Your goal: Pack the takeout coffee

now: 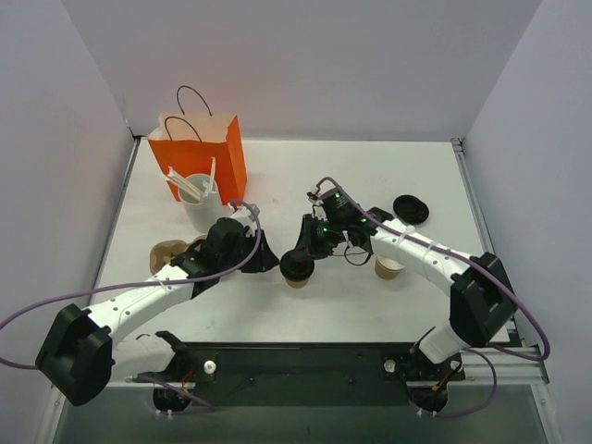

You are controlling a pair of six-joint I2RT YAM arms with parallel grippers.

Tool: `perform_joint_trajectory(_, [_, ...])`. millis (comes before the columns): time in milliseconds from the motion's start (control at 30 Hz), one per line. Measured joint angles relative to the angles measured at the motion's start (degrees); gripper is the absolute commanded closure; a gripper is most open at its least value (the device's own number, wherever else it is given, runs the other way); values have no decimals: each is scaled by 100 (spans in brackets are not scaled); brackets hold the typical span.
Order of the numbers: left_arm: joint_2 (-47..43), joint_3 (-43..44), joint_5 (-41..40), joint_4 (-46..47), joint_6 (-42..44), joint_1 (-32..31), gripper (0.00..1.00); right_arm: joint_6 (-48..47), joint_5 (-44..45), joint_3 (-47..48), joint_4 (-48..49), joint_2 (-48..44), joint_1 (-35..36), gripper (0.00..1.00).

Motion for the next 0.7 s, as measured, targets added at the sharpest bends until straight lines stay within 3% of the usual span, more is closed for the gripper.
perform_joint_trajectory(367, [315,-205,31,525,-55,2,57,-107,221,-4,-9,404,111,97])
perform_joint_trajectory(700, [505,-389,-70,1106,-175,17,57,17,42,-492,774,387,98,98])
